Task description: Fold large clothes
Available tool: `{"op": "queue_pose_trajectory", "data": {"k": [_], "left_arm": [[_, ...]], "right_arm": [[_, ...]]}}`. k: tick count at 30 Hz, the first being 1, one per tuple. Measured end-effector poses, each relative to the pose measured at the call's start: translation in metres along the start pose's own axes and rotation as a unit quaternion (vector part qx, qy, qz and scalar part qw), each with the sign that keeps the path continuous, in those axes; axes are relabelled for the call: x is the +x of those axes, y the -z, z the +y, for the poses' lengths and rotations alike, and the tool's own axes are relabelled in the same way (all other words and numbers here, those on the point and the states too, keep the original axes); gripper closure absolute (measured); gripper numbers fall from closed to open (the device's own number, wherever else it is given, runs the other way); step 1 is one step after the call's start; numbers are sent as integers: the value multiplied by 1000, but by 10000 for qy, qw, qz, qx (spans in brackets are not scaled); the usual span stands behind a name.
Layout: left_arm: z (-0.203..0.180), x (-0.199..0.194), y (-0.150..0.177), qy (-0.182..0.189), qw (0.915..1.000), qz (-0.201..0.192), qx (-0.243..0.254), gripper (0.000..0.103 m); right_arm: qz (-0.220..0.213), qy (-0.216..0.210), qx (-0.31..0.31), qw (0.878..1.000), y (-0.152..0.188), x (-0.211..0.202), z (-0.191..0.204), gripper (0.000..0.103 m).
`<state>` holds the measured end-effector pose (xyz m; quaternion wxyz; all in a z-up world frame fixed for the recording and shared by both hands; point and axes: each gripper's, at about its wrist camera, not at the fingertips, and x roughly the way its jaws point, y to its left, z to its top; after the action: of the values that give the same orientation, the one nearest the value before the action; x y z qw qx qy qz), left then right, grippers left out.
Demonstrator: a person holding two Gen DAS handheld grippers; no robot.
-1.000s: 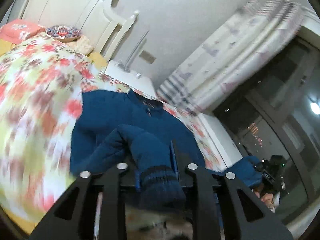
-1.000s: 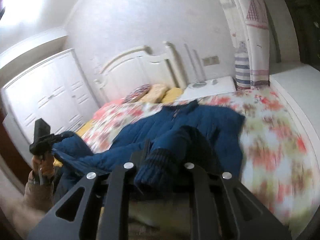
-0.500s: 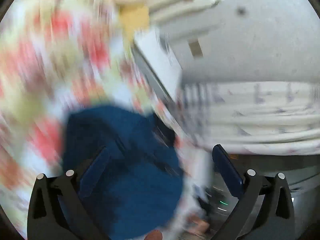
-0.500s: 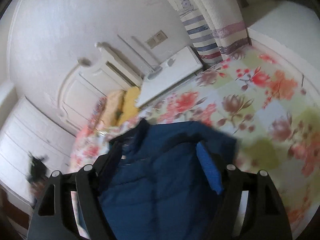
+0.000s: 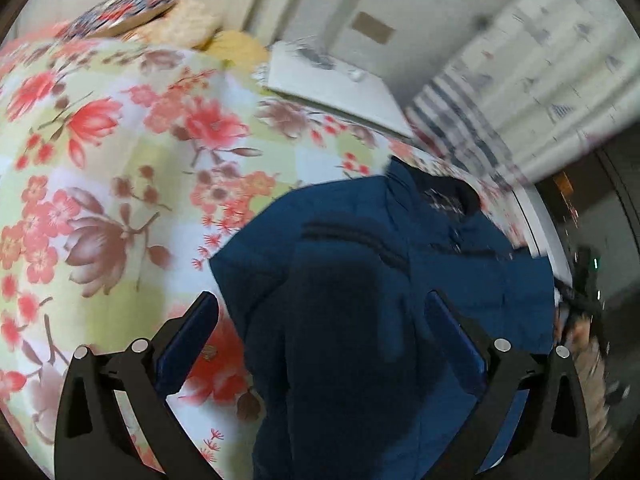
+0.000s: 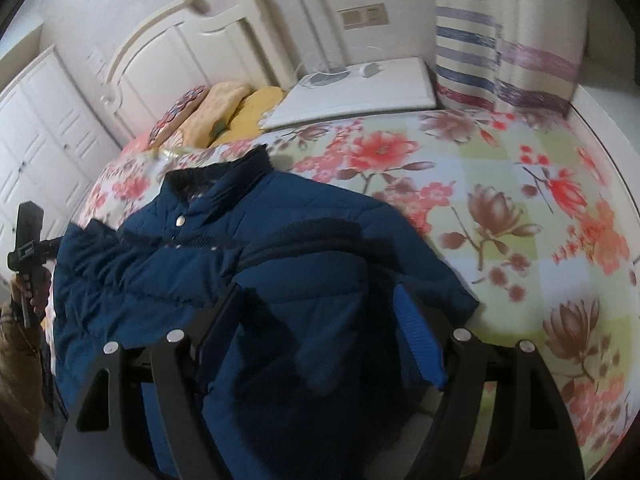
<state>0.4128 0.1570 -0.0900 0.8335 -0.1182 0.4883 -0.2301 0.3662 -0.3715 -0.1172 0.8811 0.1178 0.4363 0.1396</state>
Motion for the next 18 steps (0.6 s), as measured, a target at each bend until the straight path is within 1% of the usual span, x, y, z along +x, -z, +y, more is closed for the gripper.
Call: {"op": "queue_pose_trajectory", "data": {"k": [2, 4, 7, 8, 11, 13, 16, 17, 18], "left_arm": [[-5, -3, 6, 112, 9994, -49, 320, 4], [-12, -3, 8, 168, 9987, -125, 468, 4], [-20, 2, 9, 370, 9969, -186, 669, 4], [-23, 5, 9, 347, 9964, -197, 747, 4], [-30, 20, 4, -16, 9947, -203, 1008, 4], [-28, 32, -1, -229, 9943, -131, 1034, 4], [-22, 48, -6, -250, 9947, 25, 1000, 5], [-21, 52, -7, -207, 9947, 50, 1003, 10], [-20, 54, -7, -93, 9948, 36, 1017, 25]], "right_arm": [[-9, -74, -97, 9999, 3, 2, 3, 27], [-7, -102, -107, 9999, 5, 6, 5, 27], [-23, -130, -36, 9999, 7, 10, 4, 27], [-27, -131, -25, 9999, 7, 11, 5, 27], [-28, -129, -21, 9999, 7, 12, 5, 27], [-21, -117, -18, 9999, 7, 12, 6, 27], [0, -92, -51, 9999, 7, 13, 7, 27], [2, -89, -75, 9999, 7, 14, 7, 27], [0, -85, -99, 9999, 7, 14, 7, 27]]}}
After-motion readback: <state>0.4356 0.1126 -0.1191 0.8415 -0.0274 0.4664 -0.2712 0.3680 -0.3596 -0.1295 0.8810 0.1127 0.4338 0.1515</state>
